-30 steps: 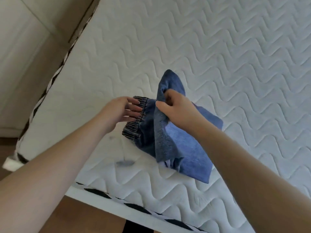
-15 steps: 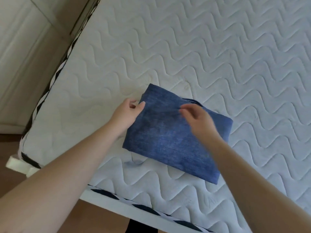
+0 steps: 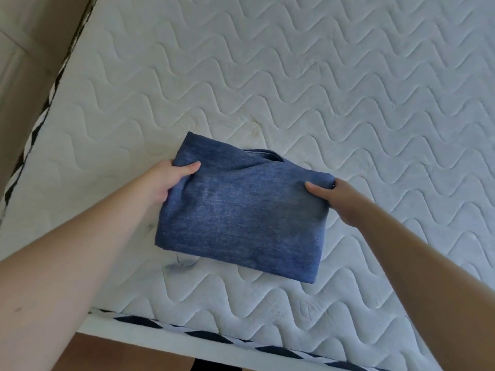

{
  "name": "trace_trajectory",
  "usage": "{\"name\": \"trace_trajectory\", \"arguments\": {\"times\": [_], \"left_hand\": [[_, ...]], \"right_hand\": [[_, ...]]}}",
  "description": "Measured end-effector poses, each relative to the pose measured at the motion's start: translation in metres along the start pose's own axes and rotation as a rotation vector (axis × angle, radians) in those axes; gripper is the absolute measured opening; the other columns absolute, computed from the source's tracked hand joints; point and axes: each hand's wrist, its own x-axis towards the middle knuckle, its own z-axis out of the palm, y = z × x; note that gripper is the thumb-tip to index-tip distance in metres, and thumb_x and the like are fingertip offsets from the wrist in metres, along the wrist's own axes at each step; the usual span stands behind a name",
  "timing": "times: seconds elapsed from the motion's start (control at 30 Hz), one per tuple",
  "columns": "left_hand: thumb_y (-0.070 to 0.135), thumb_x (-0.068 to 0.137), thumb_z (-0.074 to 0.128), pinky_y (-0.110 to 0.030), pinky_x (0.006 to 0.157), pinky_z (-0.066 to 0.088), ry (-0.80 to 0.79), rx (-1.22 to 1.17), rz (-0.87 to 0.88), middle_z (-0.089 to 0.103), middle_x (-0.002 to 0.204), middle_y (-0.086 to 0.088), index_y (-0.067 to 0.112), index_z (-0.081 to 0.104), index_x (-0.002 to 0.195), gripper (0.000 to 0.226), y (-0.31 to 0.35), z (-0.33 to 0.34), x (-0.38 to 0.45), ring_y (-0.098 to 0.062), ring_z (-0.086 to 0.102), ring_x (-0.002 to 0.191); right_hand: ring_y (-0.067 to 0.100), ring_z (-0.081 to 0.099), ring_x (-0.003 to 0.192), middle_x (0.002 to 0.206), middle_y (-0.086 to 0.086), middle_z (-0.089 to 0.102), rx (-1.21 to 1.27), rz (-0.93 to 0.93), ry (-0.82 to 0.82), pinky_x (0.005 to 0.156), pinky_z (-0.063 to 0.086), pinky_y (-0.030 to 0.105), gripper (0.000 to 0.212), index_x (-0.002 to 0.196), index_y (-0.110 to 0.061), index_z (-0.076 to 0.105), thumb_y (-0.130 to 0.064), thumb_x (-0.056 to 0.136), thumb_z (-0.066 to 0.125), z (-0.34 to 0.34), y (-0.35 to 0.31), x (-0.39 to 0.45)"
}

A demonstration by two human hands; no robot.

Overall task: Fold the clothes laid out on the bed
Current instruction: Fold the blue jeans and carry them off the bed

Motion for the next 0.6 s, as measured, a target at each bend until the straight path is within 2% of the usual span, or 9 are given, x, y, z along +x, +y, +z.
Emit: {"name": "trace_trajectory", "arguments": {"times": [0.07,0.13,0.27,0.3,0.4,0.5,0.6], "left_hand": [[0.022,0.091,0.066,-0.024,0.062,0.058,-0.063,-0.032,0.056,0.073,0.110,-0.004,0.016,0.063,0.118,0.028,-0.006,-0.006,-0.005,-0.015,0.073,0.089],[0.016,0.094,0.061,-0.024,0.065,0.058,-0.079,-0.057,0.118,0.074,0.109,0.001,0.021,0.060,0.119,0.026,-0.013,-0.010,-0.010,-0.015,0.072,0.094],[0.019,0.082,0.066,-0.030,0.079,0.054,-0.113,-0.045,0.178,0.072,0.113,0.002,0.027,0.062,0.118,0.036,-0.020,-0.012,-0.018,-0.017,0.068,0.105],[0.019,0.080,0.067,-0.032,0.082,0.052,-0.119,-0.033,0.181,0.072,0.114,0.002,0.027,0.063,0.117,0.038,-0.019,-0.011,-0.020,-0.018,0.067,0.108],[0.018,0.076,0.068,-0.034,0.088,0.049,-0.154,0.014,0.204,0.071,0.117,0.003,0.027,0.063,0.118,0.043,-0.008,-0.002,-0.029,-0.019,0.064,0.113],[0.013,0.075,0.070,-0.029,0.087,0.051,-0.245,0.111,0.288,0.069,0.122,0.003,0.024,0.062,0.123,0.050,0.021,0.011,-0.045,-0.015,0.063,0.115],[0.003,0.074,0.071,-0.023,0.091,0.053,-0.305,0.215,0.457,0.067,0.126,-0.004,0.015,0.062,0.126,0.054,0.065,0.033,-0.064,-0.013,0.062,0.117]], "right_hand": [[0.017,0.067,0.107,0.111,-0.001,0.073,0.059,-0.019,-0.040,0.095,0.053,0.038,0.073,0.113,-0.017,0.068,-0.048,0.051,0.090,-0.005,0.000,-0.002],[0.020,0.068,0.107,0.111,0.002,0.073,0.147,-0.042,-0.043,0.093,0.054,0.037,0.072,0.115,-0.013,0.068,-0.039,0.051,0.092,-0.009,0.003,-0.005],[0.023,0.071,0.100,0.106,0.007,0.074,0.299,-0.088,-0.044,0.075,0.058,0.029,0.059,0.112,-0.008,0.067,-0.022,0.059,0.087,-0.017,0.009,-0.018],[0.025,0.070,0.100,0.107,0.009,0.074,0.314,-0.090,-0.044,0.075,0.059,0.030,0.058,0.114,-0.006,0.065,-0.019,0.061,0.086,-0.019,0.009,-0.022],[0.029,0.068,0.101,0.109,0.016,0.071,0.283,-0.164,-0.026,0.083,0.058,0.039,0.057,0.114,0.002,0.059,-0.016,0.066,0.083,-0.037,0.004,-0.036],[0.022,0.068,0.096,0.100,0.008,0.072,0.251,-0.322,0.011,0.078,0.057,0.031,0.048,0.105,-0.009,0.063,-0.016,0.062,0.084,-0.074,-0.017,-0.056],[0.018,0.068,0.099,0.103,0.005,0.073,0.130,-0.467,0.072,0.080,0.055,0.025,0.049,0.109,-0.013,0.068,-0.012,0.062,0.084,-0.117,-0.043,-0.078]]}}
